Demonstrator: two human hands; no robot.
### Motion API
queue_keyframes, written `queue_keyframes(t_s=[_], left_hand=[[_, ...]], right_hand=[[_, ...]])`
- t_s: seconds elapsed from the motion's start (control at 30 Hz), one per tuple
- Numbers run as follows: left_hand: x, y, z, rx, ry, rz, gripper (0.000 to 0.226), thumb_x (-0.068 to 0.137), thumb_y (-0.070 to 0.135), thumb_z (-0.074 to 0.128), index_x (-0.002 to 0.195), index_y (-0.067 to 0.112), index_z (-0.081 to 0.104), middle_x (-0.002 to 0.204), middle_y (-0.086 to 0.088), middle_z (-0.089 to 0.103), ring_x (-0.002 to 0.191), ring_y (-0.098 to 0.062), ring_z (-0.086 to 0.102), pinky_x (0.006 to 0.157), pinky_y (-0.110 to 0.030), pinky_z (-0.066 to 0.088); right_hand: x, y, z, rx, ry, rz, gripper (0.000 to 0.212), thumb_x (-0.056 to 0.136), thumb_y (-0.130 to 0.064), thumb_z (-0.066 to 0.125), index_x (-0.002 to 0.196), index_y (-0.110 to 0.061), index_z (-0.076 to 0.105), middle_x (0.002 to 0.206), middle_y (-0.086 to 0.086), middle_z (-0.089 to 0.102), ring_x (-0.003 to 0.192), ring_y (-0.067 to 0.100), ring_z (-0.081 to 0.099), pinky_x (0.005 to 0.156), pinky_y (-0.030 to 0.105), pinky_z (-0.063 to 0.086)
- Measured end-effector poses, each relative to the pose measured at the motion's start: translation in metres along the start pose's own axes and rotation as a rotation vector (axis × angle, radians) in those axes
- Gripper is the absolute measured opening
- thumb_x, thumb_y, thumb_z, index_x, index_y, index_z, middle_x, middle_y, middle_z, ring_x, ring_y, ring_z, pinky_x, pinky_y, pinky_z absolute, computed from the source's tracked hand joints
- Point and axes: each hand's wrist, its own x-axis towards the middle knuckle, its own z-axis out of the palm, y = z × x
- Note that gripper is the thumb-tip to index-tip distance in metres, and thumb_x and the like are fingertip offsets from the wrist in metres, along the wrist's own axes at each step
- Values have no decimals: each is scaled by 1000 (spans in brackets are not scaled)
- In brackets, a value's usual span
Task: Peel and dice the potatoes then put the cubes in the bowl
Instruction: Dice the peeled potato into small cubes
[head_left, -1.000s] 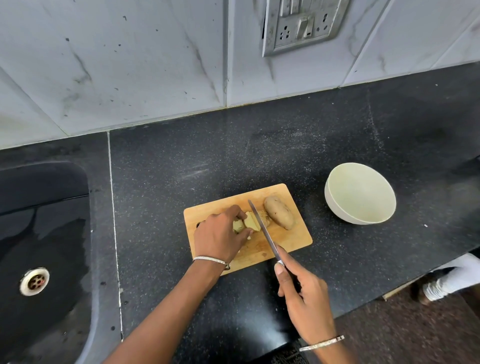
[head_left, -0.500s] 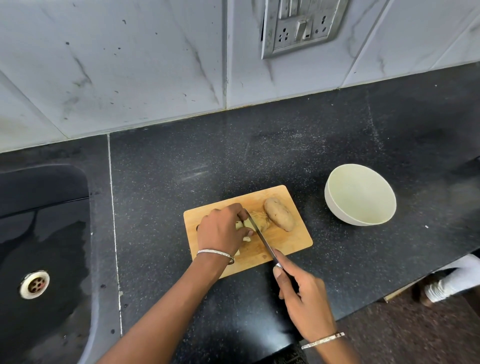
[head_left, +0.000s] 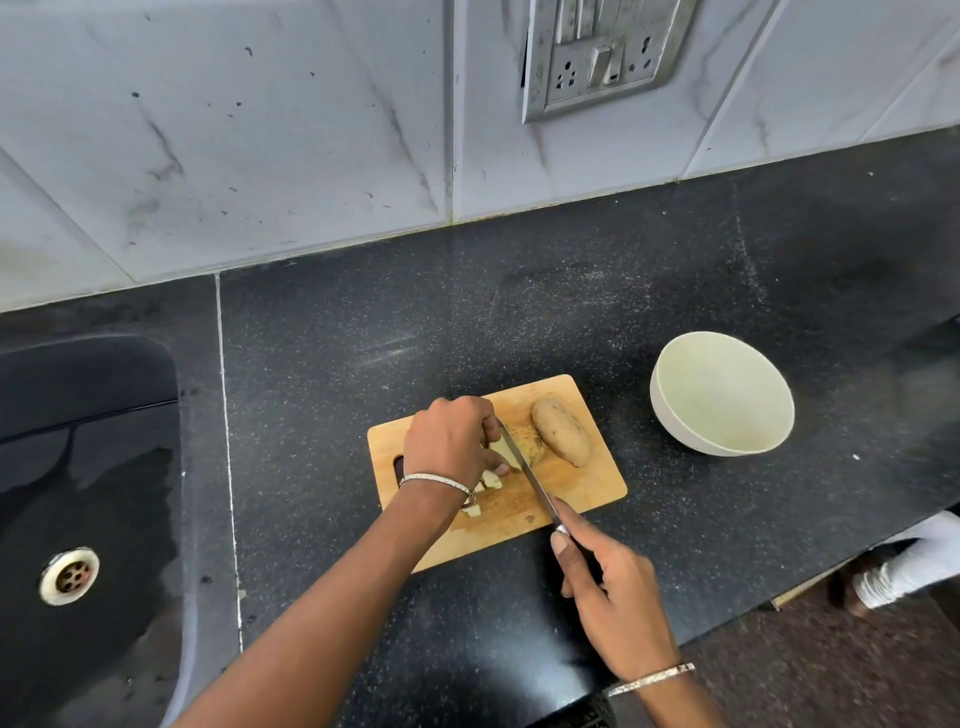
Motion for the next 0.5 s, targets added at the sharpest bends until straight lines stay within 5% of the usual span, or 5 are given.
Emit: queue_keyframes(t_s=[0.23, 0.5], left_hand=[[-14, -1, 4, -38, 54, 33, 55, 58, 41, 89, 104, 27, 62, 98, 9, 70, 91, -17, 65, 74, -34, 54], [-25, 8, 11, -13, 61, -13, 67, 67, 47, 83, 125, 24, 57, 114, 4, 51, 93, -23, 62, 76, -36, 53]], right_hand=[[0, 6, 3, -8, 39, -21, 40, 99, -47, 46, 133, -65, 39, 58, 4, 59, 54, 18, 56, 55, 40, 47], [-2, 6, 3, -16, 61, -33, 47, 98, -40, 51, 128, -72, 37, 59, 9, 58, 52, 19, 53, 55, 38, 46]])
